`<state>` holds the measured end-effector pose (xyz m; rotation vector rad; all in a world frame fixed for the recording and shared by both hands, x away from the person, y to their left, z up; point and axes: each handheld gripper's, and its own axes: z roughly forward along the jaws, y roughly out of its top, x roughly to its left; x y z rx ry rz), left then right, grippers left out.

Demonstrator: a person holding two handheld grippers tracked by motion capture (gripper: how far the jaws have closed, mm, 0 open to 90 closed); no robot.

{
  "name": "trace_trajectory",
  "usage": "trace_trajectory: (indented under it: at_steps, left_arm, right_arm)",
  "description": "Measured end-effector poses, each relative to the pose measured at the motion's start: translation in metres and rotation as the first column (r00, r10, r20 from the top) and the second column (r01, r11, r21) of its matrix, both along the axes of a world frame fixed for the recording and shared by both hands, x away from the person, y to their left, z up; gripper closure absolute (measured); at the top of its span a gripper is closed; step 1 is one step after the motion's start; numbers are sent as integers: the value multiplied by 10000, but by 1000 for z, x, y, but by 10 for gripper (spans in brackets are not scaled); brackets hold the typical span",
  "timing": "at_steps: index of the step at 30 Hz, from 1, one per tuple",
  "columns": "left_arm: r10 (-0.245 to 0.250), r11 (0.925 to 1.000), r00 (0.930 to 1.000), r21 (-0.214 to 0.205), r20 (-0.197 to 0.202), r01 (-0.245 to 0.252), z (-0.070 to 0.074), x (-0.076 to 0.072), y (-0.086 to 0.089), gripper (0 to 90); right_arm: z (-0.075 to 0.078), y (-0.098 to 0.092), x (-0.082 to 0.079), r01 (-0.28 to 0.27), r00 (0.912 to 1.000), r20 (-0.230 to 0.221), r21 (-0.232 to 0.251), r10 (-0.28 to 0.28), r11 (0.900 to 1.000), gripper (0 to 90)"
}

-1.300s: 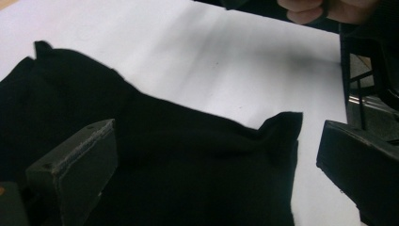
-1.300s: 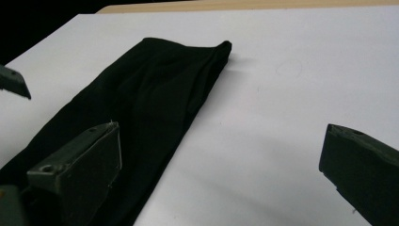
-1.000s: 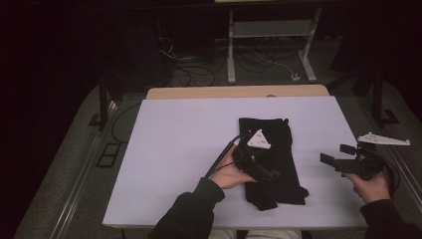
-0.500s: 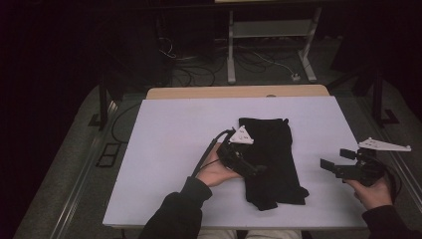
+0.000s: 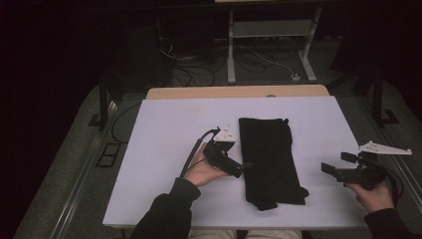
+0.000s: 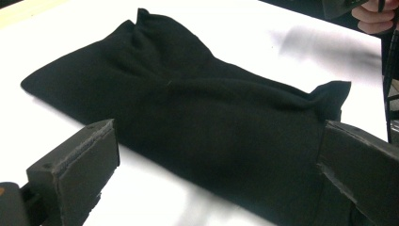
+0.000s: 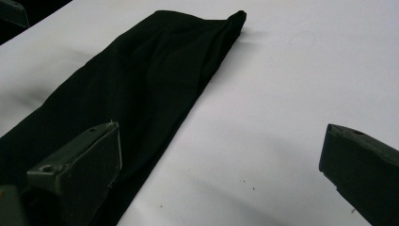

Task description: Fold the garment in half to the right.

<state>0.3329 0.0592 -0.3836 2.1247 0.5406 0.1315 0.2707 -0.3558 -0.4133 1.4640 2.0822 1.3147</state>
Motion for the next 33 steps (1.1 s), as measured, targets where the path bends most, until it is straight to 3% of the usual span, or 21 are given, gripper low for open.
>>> trace_trajectory:
  at_steps: [12,16,33]
  left_arm:
    - [460,9989,9989,55,-52,-460,-5,-1,27,0]
    - [602,9981,9982,-91,-31,-602,-4,0,37,0]
    - [1099,9939,9939,-35,26,-1099,-2,-1,67,0]
  right_arm:
    - [-2,1,-1,-44,10000,-37,-31,44,10000,0]
    - [-3,2,-1,-78,9999,-125,-68,78,9999,0]
    - [-4,1,-1,-78,9998,-179,-113,76,9999,0]
